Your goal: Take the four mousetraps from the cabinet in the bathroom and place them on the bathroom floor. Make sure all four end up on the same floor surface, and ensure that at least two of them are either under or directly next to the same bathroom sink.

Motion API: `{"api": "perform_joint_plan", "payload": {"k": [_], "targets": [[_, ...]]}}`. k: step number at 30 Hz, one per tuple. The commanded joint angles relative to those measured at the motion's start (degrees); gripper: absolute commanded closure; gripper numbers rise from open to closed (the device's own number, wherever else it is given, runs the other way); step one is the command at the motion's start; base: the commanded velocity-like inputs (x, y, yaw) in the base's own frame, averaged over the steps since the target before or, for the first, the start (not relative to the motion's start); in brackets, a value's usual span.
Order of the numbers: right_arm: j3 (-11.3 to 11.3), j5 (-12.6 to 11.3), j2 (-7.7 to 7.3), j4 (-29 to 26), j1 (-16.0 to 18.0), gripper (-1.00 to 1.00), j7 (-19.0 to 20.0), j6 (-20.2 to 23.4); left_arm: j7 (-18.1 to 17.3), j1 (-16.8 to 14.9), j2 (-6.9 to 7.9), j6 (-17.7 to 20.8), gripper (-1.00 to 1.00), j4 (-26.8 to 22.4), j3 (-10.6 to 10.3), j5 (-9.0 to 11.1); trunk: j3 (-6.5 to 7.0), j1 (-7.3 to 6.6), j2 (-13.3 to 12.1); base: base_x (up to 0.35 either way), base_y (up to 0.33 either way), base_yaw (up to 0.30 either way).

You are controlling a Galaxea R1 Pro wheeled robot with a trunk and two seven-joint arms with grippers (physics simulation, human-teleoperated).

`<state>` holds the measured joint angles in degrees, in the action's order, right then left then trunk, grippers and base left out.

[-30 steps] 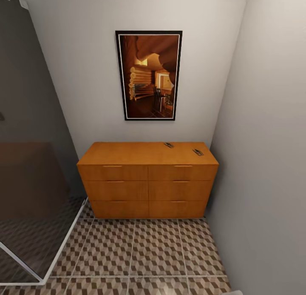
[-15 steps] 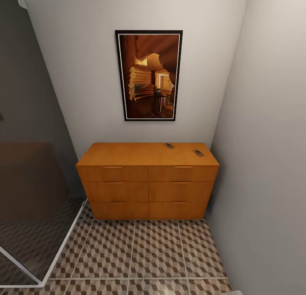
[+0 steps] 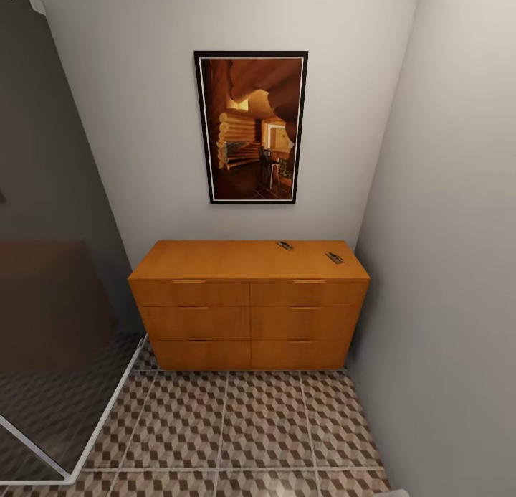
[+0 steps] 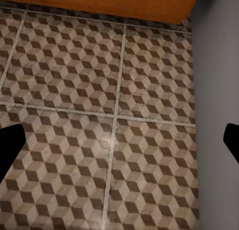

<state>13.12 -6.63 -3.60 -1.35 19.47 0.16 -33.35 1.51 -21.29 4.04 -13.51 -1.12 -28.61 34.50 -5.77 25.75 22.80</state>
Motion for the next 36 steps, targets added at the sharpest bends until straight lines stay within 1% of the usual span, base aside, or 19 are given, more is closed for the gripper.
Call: {"api": "perform_joint_plan", "payload": {"k": [1, 15, 19, 22, 23, 24, 26, 27, 31, 32, 34, 35, 36], "targets": [[0.51, -0.58, -0.01, 0.03, 0.05, -1.00, 0.02, -0.19, 0.16, -0.03, 0.01, -0.11, -1.00, -0.02, -0.48, 0.31, -0.12, 0.03, 0.12, 0.000, 0.000, 0.000], [0.45, -0.58, 0.32, -0.36, 0.05, -1.00, -0.14, 0.04, 0.16, 0.01, 0.01, -0.11, -1.00, -0.02, -0.48, 0.31, -0.12, 0.03, 0.12, 0.000, 0.000, 0.000], [0.37, -0.63, 0.52, -1.08, 0.05, -1.00, -1.52, 0.88, 0.16, -0.02, 0.01, -0.11, -1.00, -0.02, -0.48, 0.31, -0.12, 0.03, 0.12, 0.000, 0.000, 0.000], [0.35, -0.62, 0.74, -3.86, 0.08, -1.00, -4.02, 3.96, 0.16, -0.03, 0.01, -0.11, -1.00, -0.02, -0.48, 0.30, -0.12, 0.03, 0.12, 0.000, 0.000, 0.000], [0.34, -0.60, 0.85, -5.12, 0.09, -1.00, -4.69, 5.56, 0.16, -0.02, 0.01, -0.11, -1.00, -0.02, -0.48, 0.28, -0.12, 0.03, 0.12, 0.000, 0.000, 0.000], [0.34, -0.56, 1.15, -8.22, 0.14, -1.00, -5.91, 9.97, 0.16, -0.02, 0.01, -0.11, -1.00, -0.02, -0.48, 0.29, -0.12, 0.03, 0.12, 0.000, 0.000, 0.000], [0.34, -0.50, 1.40, -12.25, 0.17, -1.00, -6.96, 15.74, 0.16, -0.02, -0.01, -0.11, -1.00, -0.02, -0.48, 0.27, -0.12, 0.03, 0.12, 0.000, 0.000, 0.000], [0.33, -0.47, 1.56, -17.15, 0.19, -1.00, -7.74, 22.20, 0.14, -0.04, -0.09, -0.11, -1.00, 0.01, -0.48, 0.27, -0.12, 0.03, 0.12, 0.000, 0.000, 0.000], [0.35, -0.43, 1.68, -28.69, 0.21, -1.00, -8.57, 34.81, 0.12, -0.05, -0.30, -0.11, -1.00, 0.14, -0.48, 0.29, -0.12, 0.03, 0.12, 0.000, 0.000, 0.000], [0.34, -0.42, 1.69, -34.69, 0.23, -1.00, -8.85, 40.27, 0.10, -0.04, -0.52, -0.11, -1.00, 0.38, -0.48, 0.28, -0.12, 0.03, 0.12, 0.000, 0.000, 0.000], [0.34, -0.40, 1.65, -40.39, 0.26, -1.00, -9.11, 45.20, 0.11, -0.05, -0.74, -0.11, -1.00, 0.70, -0.48, 0.26, -0.12, 0.03, 0.12, 0.000, 0.000, 0.000], [0.33, -0.37, 1.62, -45.60, 0.34, -1.00, -9.45, 49.78, 0.11, -0.04, -0.93, -0.11, -1.00, 0.98, -0.48, 0.24, -0.12, 0.03, 0.12, 0.000, 0.000, 0.000], [0.33, -0.36, 1.60, -48.02, 0.44, -1.00, -9.65, 51.96, 0.10, -0.03, -1.03, -0.11, -1.00, 1.07, -0.48, 0.24, -0.12, 0.03, 0.12, 0.000, 0.000, 0.000]]}}
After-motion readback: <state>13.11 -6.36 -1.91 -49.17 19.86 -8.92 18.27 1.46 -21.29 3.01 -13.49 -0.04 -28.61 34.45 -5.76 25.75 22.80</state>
